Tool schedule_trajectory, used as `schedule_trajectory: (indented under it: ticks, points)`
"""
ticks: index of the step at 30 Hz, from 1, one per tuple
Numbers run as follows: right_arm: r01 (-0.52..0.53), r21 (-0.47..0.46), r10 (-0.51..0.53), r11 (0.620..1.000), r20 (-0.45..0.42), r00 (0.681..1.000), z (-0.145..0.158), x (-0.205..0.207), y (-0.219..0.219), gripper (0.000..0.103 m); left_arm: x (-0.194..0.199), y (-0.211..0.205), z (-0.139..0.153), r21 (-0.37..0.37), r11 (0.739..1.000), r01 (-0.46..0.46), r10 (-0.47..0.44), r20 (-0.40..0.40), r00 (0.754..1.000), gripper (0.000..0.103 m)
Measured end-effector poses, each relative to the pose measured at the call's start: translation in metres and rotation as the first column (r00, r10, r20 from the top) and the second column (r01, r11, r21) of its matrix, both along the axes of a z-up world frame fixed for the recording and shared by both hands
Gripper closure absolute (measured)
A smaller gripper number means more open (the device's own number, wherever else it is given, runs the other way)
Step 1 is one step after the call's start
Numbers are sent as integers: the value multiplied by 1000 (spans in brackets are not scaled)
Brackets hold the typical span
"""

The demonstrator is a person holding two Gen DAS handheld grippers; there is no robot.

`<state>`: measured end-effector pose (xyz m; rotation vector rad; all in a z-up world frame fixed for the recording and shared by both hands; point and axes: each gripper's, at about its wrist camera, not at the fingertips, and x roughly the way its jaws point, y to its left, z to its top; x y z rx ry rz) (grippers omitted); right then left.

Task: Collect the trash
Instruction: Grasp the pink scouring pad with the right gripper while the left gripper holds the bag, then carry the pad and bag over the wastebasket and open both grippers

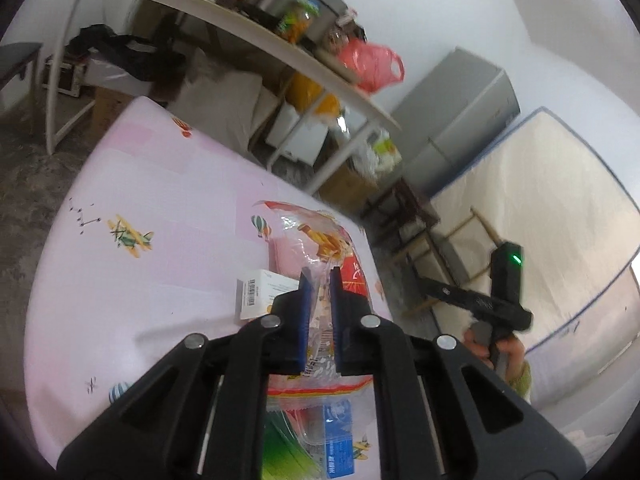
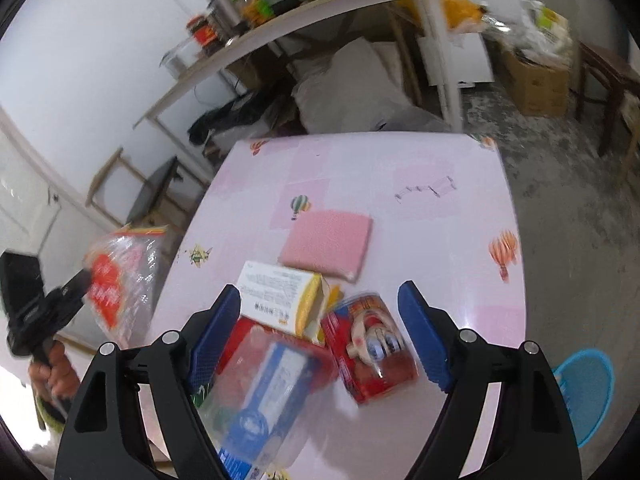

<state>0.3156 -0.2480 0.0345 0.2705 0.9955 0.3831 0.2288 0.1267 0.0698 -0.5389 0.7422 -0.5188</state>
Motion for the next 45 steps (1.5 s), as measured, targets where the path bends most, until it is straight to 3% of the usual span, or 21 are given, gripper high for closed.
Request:
schedule_trajectory:
  ticks: [2,4,7,10,14,17,23,27,29,32,36,39,42,44,45]
  points:
    - [-53,-68,51,996,-30,998,-1,27,18,18,-7,5,-1,-26,999,-25,26,5,1000,96]
    - [-167,-212,163,963,-34,986,-6,54,48,17,-11,11,-5,-47,998,-52,52,5,999,96]
    - [-281,-423,274,862,-78,959,-32,92,83,17,-10,17,-8,-80,994,-79,78,-12,997,96]
    - [-352,-488,308,798,-172,936,-64,125,98,17,-9,24,-8,-94,990,-108,108,-8,994,97]
    - [-397,-508,310,765,-250,917,-95,151,106,17,-5,26,-7,-93,988,-122,123,3,992,97]
    - [-389,-472,298,791,-259,919,-101,162,103,17,-2,27,-8,-93,987,-131,132,10,991,97]
    - [-217,-435,125,874,-231,965,-97,180,56,17,6,26,-13,-108,987,-121,122,9,992,97]
    - [-222,-388,166,894,-173,971,-82,172,45,17,9,23,-14,-112,987,-112,114,6,994,97]
    - [-280,-389,229,878,-172,958,-80,167,49,8,11,21,-16,-111,988,-110,111,5,994,97]
    - [-427,-484,369,764,-215,904,-90,153,73,7,14,18,-18,-111,988,-107,108,-4,994,97]
    - [-491,-574,407,655,-279,870,-113,151,92,7,15,18,-19,-110,988,-108,108,-4,994,97]
    - [-478,-574,384,665,-287,878,-121,158,93,7,16,16,-20,-105,989,-107,107,-8,994,97]
    - [-447,-532,354,719,-273,895,-120,163,86,12,15,16,-20,-105,988,-110,110,-7,994,97]
    - [-429,-496,336,755,-268,903,-119,167,81,23,16,16,-20,-105,988,-111,111,-5,994,97]
    - [-406,-493,314,770,-262,913,-118,167,77,24,15,16,-20,-106,988,-112,112,-5,994,97]
